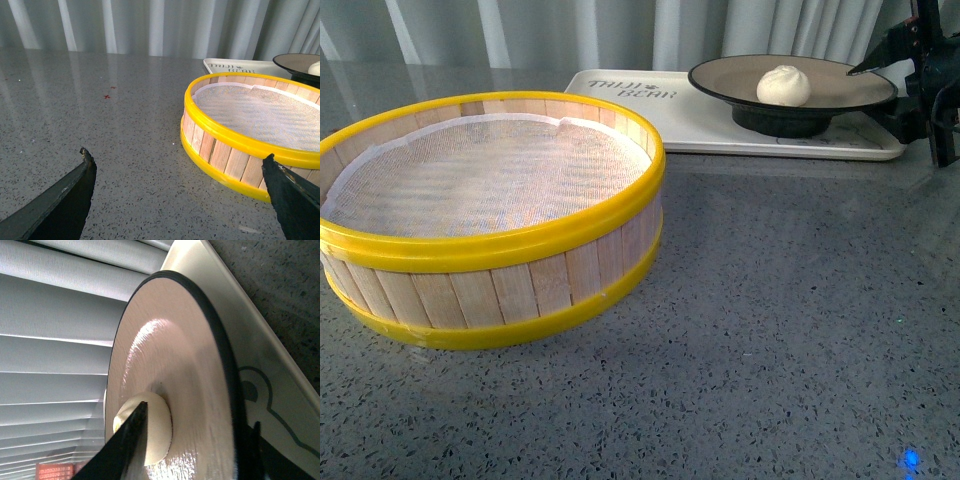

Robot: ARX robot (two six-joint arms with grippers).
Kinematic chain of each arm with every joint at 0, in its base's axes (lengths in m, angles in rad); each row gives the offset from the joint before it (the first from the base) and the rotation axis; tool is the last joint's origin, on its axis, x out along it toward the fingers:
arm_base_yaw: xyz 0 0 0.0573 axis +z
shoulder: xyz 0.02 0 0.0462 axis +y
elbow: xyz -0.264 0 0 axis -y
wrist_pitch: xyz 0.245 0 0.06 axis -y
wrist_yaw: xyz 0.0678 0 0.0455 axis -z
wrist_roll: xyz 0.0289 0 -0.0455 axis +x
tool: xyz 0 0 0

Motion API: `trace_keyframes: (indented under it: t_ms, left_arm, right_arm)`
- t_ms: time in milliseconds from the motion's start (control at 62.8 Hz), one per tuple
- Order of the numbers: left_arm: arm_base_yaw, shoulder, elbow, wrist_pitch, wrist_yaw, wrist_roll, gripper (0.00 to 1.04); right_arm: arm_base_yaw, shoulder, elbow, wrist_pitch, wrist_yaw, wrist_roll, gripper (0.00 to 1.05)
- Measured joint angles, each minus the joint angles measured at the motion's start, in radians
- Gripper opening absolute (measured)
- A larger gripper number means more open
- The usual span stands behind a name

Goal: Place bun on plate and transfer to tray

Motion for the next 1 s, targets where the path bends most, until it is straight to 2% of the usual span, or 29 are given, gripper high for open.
trace_keyframes:
  t_ms: [96, 303, 462, 637, 892, 1003]
  left_arm:
    - [0.0, 0.0, 0.0, 0.0, 0.0, 0.0, 0.98]
    - [0.0, 0.0, 0.0, 0.0, 0.0, 0.0, 0.98]
    - [0.0, 0.0, 0.0, 0.0, 0.0, 0.0, 0.98]
    - [0.0, 0.0, 0.0, 0.0, 0.0, 0.0, 0.98]
    - [0.0, 0.0, 0.0, 0.0, 0.0, 0.0, 0.98]
    - [0.0, 0.0, 0.0, 0.0, 0.0, 0.0, 0.98]
  right_arm:
    - [0.002, -0.009, -0.008, 0.008, 0.006, 0.012, 0.63]
    - [0.002, -0.114, -0.108, 0.039, 0.036, 0.031, 0.97]
    - [-0.016, -0.263, -0.249, 0.03, 0.068, 0.04, 0.96]
    - [-0.09, -0.498, -0.453, 0.009, 0.086, -0.007, 0.96]
    - [-0.311, -0.894, -0.71, -0.154, -0.069, -0.039, 0.96]
    - [-0.403, -1.006, -0.766, -0.212, -0.07, -0.089, 0.96]
